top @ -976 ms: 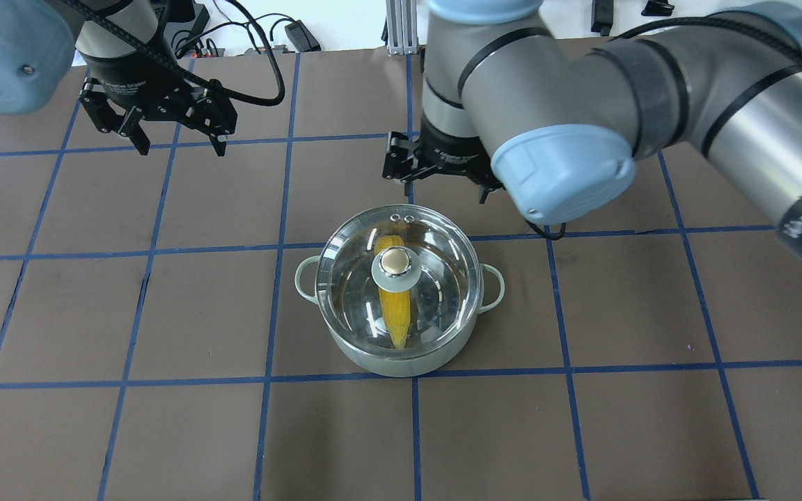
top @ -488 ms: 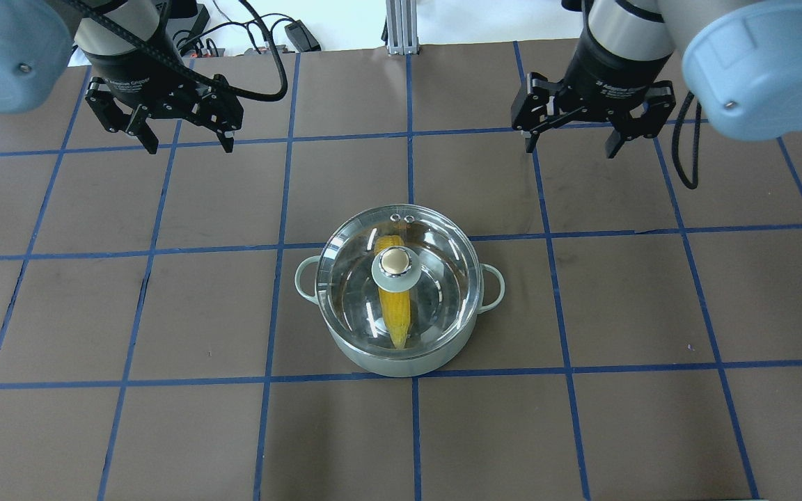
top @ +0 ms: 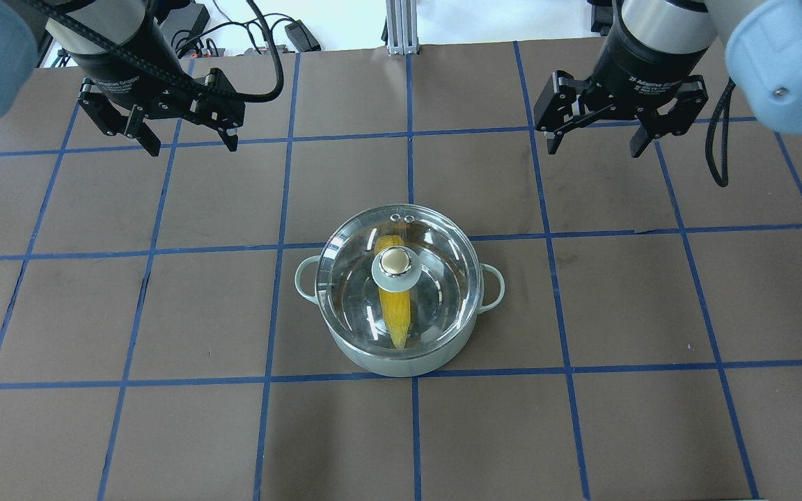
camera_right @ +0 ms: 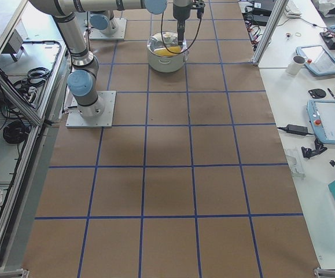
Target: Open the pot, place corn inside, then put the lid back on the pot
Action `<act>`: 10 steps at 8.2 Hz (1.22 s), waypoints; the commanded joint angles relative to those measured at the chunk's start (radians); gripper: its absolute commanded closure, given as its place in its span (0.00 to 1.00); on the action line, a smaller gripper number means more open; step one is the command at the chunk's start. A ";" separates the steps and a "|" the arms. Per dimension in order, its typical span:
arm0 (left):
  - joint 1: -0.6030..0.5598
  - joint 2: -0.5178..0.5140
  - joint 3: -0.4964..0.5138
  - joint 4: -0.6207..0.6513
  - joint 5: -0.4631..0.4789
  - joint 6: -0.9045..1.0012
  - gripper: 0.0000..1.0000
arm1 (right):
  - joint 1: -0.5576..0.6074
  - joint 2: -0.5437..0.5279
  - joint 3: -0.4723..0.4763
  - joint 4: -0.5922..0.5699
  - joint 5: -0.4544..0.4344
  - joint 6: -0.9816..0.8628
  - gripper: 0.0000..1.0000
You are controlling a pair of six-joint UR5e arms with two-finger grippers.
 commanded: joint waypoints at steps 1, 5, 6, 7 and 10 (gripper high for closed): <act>0.000 0.012 -0.033 0.006 -0.002 -0.002 0.00 | 0.004 -0.004 -0.011 0.024 0.011 0.001 0.00; 0.000 0.008 -0.034 0.012 0.002 0.000 0.00 | 0.004 -0.001 -0.009 0.024 0.001 0.000 0.00; 0.001 0.008 -0.034 0.012 0.004 0.000 0.00 | 0.004 -0.001 -0.009 0.026 0.004 0.000 0.00; 0.002 0.005 -0.034 0.014 0.001 0.000 0.00 | 0.004 -0.002 -0.008 0.029 0.007 0.000 0.00; 0.002 0.003 -0.034 0.014 0.002 0.000 0.00 | 0.004 -0.001 -0.006 0.034 0.005 -0.002 0.00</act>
